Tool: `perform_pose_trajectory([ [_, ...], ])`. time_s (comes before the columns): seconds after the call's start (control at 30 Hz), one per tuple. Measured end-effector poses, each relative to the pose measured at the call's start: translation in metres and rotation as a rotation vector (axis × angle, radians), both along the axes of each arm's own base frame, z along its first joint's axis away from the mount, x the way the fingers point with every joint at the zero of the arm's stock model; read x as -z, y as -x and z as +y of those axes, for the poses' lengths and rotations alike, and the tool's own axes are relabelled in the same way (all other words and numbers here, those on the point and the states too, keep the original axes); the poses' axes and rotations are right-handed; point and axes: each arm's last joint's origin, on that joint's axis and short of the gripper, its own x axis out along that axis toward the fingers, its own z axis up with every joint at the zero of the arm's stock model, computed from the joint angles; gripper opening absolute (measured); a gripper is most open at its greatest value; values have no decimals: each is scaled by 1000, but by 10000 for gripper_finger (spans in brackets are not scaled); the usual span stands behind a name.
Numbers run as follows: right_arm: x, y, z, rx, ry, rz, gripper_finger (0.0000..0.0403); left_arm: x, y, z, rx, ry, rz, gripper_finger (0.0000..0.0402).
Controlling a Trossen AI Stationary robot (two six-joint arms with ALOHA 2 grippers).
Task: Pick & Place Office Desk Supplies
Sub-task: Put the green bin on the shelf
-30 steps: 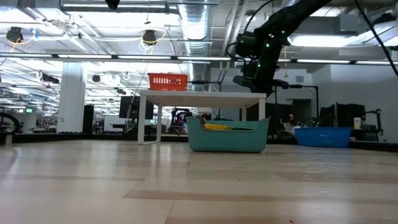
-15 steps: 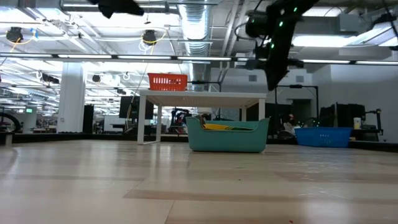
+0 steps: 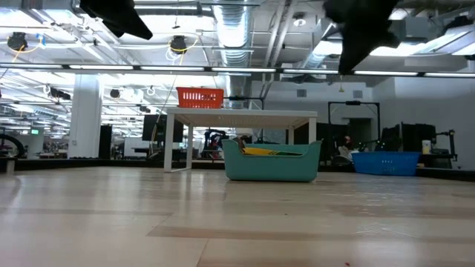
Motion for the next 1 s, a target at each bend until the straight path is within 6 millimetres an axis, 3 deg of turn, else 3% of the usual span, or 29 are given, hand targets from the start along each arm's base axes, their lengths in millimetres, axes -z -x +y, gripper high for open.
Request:
perform_pose_trajectory([
  [0.2,-1,-5,64,-339,6,-101,5,0,0,0,12,9,3,11],
  [0.33,4,-6,86,-504,11,-69,39,0,0,-1,15,16,3,10],
  [0.6,34,-19,82,-698,58,211,151,4,0,-4,28,25,-6,15],
  [0.77,54,-37,66,-693,27,303,213,13,2,-8,72,42,18,14],
  [1.0,72,-61,62,-845,84,314,239,15,1,-9,73,63,8,18],
])
